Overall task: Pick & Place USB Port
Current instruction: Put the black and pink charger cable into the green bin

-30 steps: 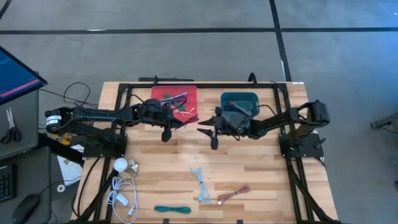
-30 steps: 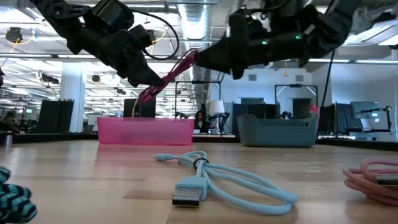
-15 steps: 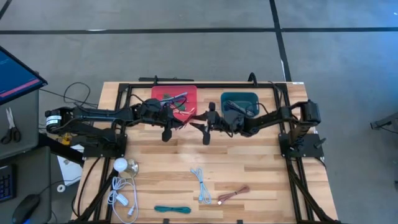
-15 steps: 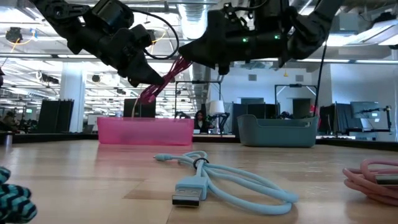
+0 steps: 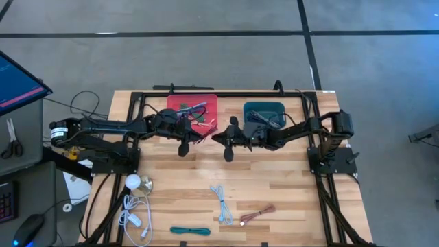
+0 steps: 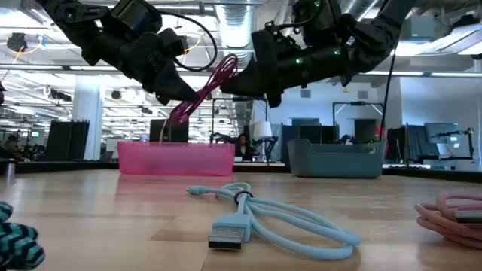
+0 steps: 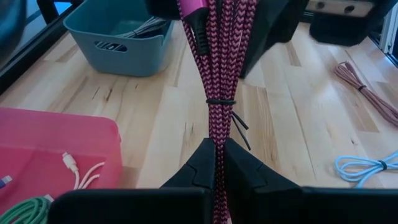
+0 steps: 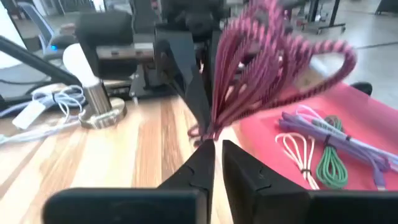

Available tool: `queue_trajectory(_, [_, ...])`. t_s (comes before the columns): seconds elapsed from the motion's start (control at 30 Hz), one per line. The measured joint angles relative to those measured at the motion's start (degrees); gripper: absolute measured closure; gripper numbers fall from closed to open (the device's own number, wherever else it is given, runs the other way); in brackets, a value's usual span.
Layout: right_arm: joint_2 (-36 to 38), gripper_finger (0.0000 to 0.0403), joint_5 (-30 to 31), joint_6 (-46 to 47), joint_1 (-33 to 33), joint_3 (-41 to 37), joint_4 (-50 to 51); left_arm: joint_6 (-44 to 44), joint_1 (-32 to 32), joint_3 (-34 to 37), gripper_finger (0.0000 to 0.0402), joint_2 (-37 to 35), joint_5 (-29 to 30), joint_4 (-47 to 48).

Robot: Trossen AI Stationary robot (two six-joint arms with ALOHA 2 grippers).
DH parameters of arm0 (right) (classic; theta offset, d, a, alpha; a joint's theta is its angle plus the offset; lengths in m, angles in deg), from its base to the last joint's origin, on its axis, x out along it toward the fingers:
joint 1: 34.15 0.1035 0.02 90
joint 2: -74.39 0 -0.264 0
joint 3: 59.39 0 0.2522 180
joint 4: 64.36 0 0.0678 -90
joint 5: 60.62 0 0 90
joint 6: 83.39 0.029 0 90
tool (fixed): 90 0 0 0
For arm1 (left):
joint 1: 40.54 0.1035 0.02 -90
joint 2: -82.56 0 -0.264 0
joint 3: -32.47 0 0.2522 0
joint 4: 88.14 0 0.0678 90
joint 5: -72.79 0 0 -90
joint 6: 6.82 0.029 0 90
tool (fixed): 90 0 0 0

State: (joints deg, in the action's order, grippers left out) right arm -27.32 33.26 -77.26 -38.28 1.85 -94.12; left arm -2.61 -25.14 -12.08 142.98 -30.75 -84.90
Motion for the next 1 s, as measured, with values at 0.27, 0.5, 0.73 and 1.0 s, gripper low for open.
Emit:
queue_trajectory(0.27, [0.0,0.0356,0.37,-0.02,0.34,-0.02,3.16,0.0,0.0,0.0,0.039,0.0,0.04,-0.11])
queue_trajectory(0.5, [0.01,0.0355,3.15,-0.02,-0.14,-0.06,6.44,0.0,0.0,0.0,0.039,0.0,0.09,-0.11])
queue_trajectory(0.73, [0.02,0.0355,9.51,-0.04,-0.35,-0.06,5.78,0.0,0.0,0.0,0.039,0.0,0.17,-0.09])
queue_trajectory(1.0, [0.02,0.0328,9.14,-1.38,-0.55,-0.06,2.36,0.0,0.0,0.0,0.039,0.0,0.17,-0.09])
